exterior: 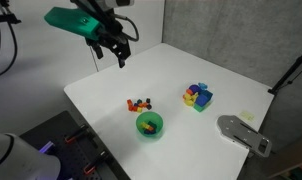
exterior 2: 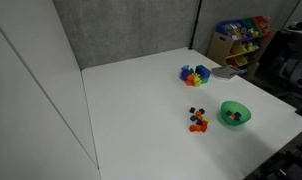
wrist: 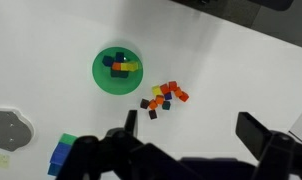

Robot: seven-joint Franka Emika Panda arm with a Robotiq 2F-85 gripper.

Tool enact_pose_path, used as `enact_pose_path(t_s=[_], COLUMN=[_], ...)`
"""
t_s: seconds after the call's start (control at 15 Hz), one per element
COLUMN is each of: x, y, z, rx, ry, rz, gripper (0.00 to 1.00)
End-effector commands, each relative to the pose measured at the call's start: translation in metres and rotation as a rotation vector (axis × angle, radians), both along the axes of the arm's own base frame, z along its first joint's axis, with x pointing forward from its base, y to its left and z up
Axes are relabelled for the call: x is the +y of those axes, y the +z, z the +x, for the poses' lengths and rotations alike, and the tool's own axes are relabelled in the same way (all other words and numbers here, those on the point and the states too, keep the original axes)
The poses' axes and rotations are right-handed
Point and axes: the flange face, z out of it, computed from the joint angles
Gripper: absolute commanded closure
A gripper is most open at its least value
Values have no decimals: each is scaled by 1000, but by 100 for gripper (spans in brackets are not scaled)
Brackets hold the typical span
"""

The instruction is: Pick up the black block on the left and place it in the green bowl

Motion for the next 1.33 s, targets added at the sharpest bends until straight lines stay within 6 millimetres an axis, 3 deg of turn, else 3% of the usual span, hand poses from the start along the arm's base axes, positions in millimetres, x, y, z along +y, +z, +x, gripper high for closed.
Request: enact_pose_path(t_s=[0.0,0.67,1.27], x=[24,53,80], y=[-29,-128,-203], z=[24,70,106], rx=[21,41,-2], ry=[-15,-3,119], rz=[-5,0,20], gripper=[0,0,0])
